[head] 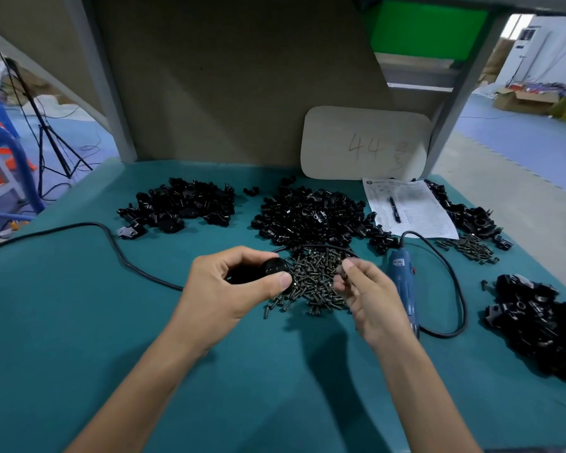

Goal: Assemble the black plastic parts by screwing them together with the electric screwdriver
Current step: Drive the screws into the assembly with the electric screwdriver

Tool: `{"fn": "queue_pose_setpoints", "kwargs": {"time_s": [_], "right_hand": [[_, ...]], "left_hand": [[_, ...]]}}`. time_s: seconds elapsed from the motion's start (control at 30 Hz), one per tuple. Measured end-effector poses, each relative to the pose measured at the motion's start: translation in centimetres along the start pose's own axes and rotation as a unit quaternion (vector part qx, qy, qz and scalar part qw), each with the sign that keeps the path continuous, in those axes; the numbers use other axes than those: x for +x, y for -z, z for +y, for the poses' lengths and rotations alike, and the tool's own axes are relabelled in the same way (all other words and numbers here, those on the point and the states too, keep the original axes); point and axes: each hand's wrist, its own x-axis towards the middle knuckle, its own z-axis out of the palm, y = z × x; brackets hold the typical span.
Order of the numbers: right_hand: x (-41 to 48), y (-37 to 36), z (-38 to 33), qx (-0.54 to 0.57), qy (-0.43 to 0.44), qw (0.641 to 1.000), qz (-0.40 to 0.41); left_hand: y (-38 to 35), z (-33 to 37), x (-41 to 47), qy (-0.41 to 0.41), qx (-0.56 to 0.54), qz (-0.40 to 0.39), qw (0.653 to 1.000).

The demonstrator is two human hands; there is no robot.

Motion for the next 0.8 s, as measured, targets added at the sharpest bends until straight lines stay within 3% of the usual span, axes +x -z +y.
{"fn": "queue_pose_setpoints", "kwargs": {"time_s": [0.13,0.27,0.4,0.53,0.63,0.8], "right_hand": [[0.1,0.3,1.3,0.162,-0.14,0.972,0.097],[-0.6,0.1,1.1,0.2,-0.173,0.96,0.088],[-4.0,-1.2,-0.8,0.071,-0.07,0.995,-0.03],[-7.4,-3.3,-2.9,0.019,0.019,0.985,-0.172],[-8.6,-4.7,-3.3,0.011,0.038,0.979,-0.201],[-8.8,-5.1,-2.7,0.01,0.062,0.983,-0.173]], "left_hand": [[-0.2,0.0,-0.1,-0.006,0.005,0.006,1.0],[-0.1,-0.2,0.0,-0.009,0.006,0.012,1.0],[-0.1,-0.3,0.0,-0.017,0.017,0.019,1.0],[-0.2,-0.2,-0.1,-0.026,0.019,0.013,0.999],[-0.4,0.0,-0.2,-0.031,0.029,-0.002,0.999],[-0.6,0.1,-0.4,-0.033,0.031,-0.008,0.999]]}}
